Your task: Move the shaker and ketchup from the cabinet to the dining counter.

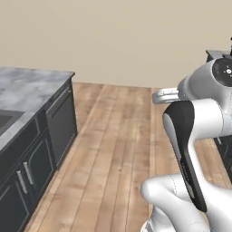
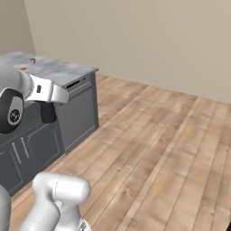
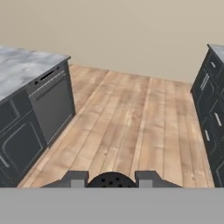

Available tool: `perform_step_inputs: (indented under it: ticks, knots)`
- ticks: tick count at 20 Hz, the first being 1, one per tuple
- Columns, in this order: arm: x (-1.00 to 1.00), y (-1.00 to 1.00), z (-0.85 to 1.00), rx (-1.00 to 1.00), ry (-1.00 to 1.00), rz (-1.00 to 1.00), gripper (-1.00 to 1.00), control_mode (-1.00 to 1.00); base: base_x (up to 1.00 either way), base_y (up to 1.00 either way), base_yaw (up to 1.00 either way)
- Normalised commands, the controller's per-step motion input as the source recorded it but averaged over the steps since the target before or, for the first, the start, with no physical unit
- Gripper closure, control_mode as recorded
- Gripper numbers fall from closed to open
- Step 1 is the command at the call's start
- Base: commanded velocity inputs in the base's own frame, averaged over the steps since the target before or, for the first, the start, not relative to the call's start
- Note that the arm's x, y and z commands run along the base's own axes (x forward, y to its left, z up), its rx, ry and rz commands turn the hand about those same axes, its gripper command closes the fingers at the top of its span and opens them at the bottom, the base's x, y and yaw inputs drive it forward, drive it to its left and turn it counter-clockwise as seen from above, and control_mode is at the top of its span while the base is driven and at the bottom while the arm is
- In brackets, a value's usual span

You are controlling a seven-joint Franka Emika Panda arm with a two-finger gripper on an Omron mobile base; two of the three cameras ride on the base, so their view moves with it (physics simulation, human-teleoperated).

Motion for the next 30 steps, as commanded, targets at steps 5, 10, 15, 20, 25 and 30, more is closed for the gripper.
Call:
perform_step_inputs:
  ticks: [5,10,15,20,25,30]
  knots:
    - [0.00,0.00,0.00,0.00,0.00,0.00,1.00,1.00,1.00,-0.30,0.00]
    - [0.00,0.00,0.00,0.00,0.00,0.00,1.00,1.00,1.00,-0.26,0.07]
    - [0.00,0.00,0.00,0.00,0.00,0.00,1.00,1.00,1.00,-0.19,0.24]
    - [0.00,0.00,0.00,0.00,0.00,0.00,1.00,1.00,1.00,-0.12,0.41]
    - [0.00,0.00,0.00,0.00,0.00,0.00,1.00,1.00,1.00,0.00,0.50]
    - [0.00,0.00,0.00,0.00,0.00,0.00,1.00,1.00,1.00,-0.01,0.50]
